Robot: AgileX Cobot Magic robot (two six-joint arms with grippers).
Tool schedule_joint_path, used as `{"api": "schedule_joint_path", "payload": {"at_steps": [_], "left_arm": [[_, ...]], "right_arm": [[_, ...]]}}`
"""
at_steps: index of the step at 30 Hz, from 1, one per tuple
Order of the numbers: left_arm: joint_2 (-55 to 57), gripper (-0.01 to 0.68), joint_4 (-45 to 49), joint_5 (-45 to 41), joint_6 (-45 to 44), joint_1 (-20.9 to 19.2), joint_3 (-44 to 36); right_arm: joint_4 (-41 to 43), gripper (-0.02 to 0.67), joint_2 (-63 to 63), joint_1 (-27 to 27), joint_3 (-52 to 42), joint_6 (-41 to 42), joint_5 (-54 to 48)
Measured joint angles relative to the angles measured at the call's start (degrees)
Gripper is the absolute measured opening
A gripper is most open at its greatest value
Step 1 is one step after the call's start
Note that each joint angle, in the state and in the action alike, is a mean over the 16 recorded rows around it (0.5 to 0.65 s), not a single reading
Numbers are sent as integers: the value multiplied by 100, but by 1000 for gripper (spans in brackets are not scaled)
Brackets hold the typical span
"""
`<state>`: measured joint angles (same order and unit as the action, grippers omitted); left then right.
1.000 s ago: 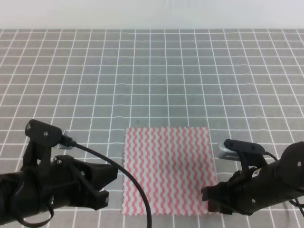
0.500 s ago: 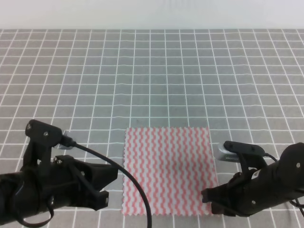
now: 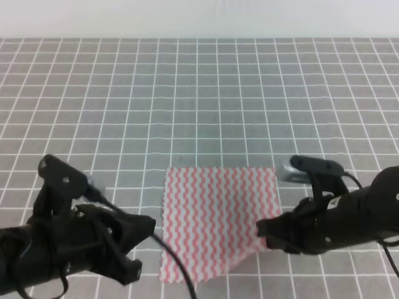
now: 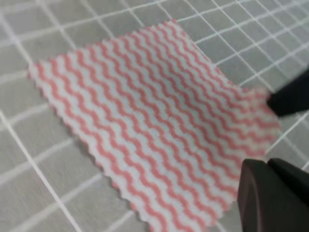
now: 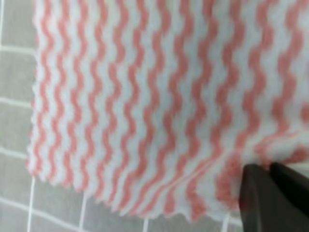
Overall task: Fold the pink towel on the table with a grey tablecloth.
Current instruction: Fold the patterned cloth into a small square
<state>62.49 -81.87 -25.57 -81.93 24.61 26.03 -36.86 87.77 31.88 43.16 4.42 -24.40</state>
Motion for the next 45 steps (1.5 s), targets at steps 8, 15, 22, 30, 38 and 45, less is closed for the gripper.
{"api": "schedule_joint_path", "payload": {"at_steps": [8, 15, 22, 30, 38, 45], "left_arm": [[215, -3, -47, -27, -1274, 23, 10], [644, -3, -154, 104, -2036, 255, 168], [1113, 17, -250, 408, -2341, 636, 459], [1542, 164, -267, 649, -2405, 881, 672], [1836, 371, -95, 612, -2532, 884, 685], [1926, 452, 311, 618, -2551, 887, 682]], "right_arm": [[-5, -15, 10, -1, 205, 8, 413], [-27, -15, 115, -1, 308, 9, 666], [-81, -15, 236, 0, 362, 10, 772], [-146, -15, 277, 0, 412, 10, 796], [-164, -15, 277, 0, 424, 9, 793], [-165, -15, 272, 0, 424, 10, 779]]}}
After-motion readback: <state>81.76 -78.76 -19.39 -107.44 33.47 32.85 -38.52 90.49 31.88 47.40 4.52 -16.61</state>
